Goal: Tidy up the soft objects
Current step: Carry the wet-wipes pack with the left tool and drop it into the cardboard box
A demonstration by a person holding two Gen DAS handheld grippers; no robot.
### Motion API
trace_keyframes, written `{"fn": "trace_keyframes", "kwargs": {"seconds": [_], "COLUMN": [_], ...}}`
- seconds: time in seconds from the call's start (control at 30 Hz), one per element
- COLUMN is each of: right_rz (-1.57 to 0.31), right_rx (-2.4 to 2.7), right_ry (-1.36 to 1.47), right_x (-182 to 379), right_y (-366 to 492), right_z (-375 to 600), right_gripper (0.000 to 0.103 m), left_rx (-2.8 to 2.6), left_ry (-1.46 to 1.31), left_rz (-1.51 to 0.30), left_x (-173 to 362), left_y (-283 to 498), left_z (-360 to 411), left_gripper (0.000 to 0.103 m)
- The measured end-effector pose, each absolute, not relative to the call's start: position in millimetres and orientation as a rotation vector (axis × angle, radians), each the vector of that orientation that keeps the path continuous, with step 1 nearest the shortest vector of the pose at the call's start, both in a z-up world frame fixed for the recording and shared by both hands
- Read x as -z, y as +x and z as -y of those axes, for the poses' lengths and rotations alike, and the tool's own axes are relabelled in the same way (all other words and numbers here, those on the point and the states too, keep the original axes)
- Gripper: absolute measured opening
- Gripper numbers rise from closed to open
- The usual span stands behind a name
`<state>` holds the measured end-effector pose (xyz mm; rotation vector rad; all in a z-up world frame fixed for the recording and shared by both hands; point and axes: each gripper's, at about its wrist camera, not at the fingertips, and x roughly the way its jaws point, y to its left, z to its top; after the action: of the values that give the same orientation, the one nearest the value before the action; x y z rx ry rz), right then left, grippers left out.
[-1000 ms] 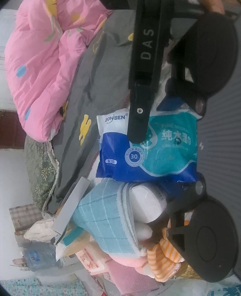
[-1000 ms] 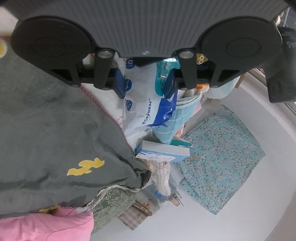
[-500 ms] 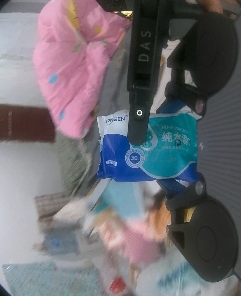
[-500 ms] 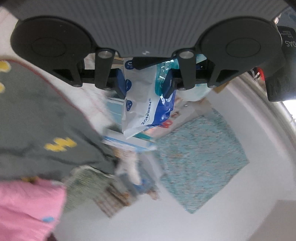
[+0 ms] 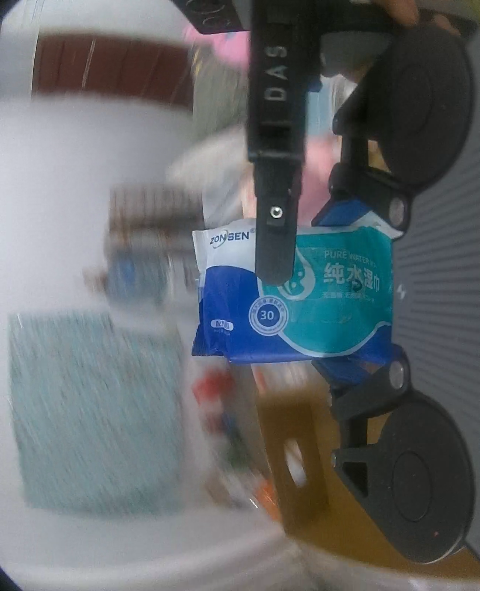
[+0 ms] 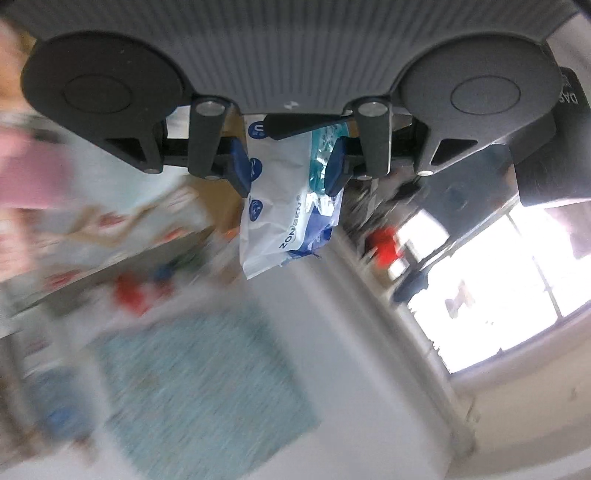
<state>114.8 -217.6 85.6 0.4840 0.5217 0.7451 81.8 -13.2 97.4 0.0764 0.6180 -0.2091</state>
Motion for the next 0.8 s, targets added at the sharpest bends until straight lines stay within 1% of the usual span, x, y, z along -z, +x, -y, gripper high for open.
{"fn": "trace_keyframes", "kwargs": {"seconds": [0.17,0.27,0.4,0.53,0.7,0.77,0.8], "right_rz": [-0.730,-0.848,-1.003,-1.103,-1.189,-1.232,-1.252], "right_rx": [-0.863,-0.887,-0.877,-0.836,-0.771,-0.723,-0.709], "right_ry": [0.462,0.443,0.503,0.581,0.782,0.844,0.850], "right_x": [-80.0,-69.7,-44.2,-7.8,40.9,61.3,69.8], "right_y": [204.6,249.6,301.4,334.2,375.3,382.4,381.2], "right_z": [115.0,54.9,-4.0,-40.3,-54.8,-60.9,-67.2], "right_gripper": [0.043,0.044,0.045,0.047,0.053,0.059,0.059], "left_rx": [0.036,-0.033,-0.093,-0.136,-0.216,-0.277,-0.299], "left_ry": [0.039,0.011,-0.027,0.033,0.095,0.144,0.163], "left_rz": [-0.758,-0.843,-0.941,-0.994,-1.020,-1.006,-1.002], "left_x": [-88.5,-74.7,-49.0,-28.1,-7.5,-1.7,-1.3], "left_y": [145.6,183.7,229.9,263.7,287.8,287.7,288.3], "left_z": [-74.7,-114.0,-159.9,-181.2,-190.4,-193.0,-193.2], "left_gripper": [0.073,0.073,0.073,0.073,0.075,0.076,0.076]}}
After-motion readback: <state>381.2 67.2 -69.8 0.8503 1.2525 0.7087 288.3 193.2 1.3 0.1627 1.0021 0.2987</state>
